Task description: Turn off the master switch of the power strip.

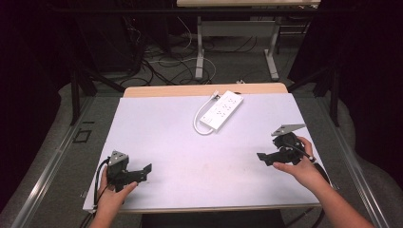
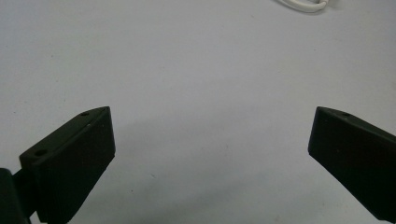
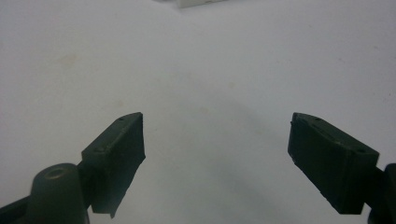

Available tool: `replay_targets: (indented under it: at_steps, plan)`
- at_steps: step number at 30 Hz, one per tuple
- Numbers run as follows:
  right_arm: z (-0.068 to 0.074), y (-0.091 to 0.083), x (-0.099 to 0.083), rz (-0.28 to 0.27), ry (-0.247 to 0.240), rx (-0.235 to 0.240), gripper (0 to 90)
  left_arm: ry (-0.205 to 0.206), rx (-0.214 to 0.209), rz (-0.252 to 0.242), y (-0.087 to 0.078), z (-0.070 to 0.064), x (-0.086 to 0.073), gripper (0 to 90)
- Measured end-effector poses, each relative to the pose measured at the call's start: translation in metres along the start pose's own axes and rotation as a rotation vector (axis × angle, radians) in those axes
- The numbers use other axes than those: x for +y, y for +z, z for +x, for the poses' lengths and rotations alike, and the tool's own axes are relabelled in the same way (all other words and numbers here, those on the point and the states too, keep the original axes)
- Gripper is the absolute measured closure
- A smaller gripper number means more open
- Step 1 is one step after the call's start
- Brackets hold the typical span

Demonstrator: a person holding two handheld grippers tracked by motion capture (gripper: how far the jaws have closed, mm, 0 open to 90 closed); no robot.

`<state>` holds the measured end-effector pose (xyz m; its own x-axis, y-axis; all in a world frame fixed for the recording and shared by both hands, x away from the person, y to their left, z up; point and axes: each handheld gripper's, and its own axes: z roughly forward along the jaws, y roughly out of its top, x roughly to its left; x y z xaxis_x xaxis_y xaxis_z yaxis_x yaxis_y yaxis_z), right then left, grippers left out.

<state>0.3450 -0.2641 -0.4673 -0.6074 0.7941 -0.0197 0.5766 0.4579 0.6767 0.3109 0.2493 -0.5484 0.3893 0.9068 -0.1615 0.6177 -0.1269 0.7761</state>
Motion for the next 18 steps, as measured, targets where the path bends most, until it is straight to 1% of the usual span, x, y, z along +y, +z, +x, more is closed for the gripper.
replay_targets:
  at_steps: [1, 2, 3, 4, 5, 9, 10, 11, 12, 14, 18]
  plan:
    - [0.0, 0.0, 0.003, -0.002, -0.011, -0.002, 18.0, 0.0, 0.001, -0.001, 0.0, 0.0, 0.0, 0.5]
    - [0.0, -0.001, 0.006, 0.0, -0.003, 0.003, 18.0, 0.001, 0.0, 0.0, 0.0, 0.0, 0.0, 0.5]
    - [0.0, 0.0, 0.011, -0.002, -0.013, 0.006, 18.1, 0.002, 0.0, 0.0, 0.0, 0.0, 0.0, 0.5]
    - [0.0, 0.0, 0.011, -0.002, -0.013, 0.006, 18.1, 0.002, 0.0, 0.002, 0.0, 0.0, 0.0, 0.5]
    - [0.001, 0.0, 0.017, -0.003, -0.014, 0.005, 18.2, 0.002, 0.0, 0.001, 0.0, 0.0, 0.0, 0.5]
    - [0.002, 0.001, 0.023, -0.004, -0.011, 0.016, 18.2, -0.008, -0.004, -0.008, -0.001, 0.0, 0.0, 0.5]
    - [0.003, 0.002, 0.025, -0.003, -0.014, 0.014, 18.2, -0.01, -0.004, -0.01, -0.001, 0.0, 0.0, 0.5]
    - [0.003, 0.002, 0.027, 0.004, -0.014, 0.022, 18.5, -0.011, -0.004, -0.011, -0.001, 0.0, 0.0, 0.5]
    - [0.003, 0.004, 0.029, -0.001, -0.018, 0.023, 18.6, -0.012, -0.005, -0.015, -0.001, 0.0, 0.0, 0.5]
    - [0.004, 0.007, 0.034, 0.008, -0.023, 0.021, 19.3, -0.01, 0.001, -0.016, -0.001, 0.0, 0.0, 0.5]
    - [0.006, 0.012, 0.043, 0.015, -0.024, 0.018, 19.7, -0.011, -0.004, -0.02, -0.003, 0.001, 0.0, 0.5]
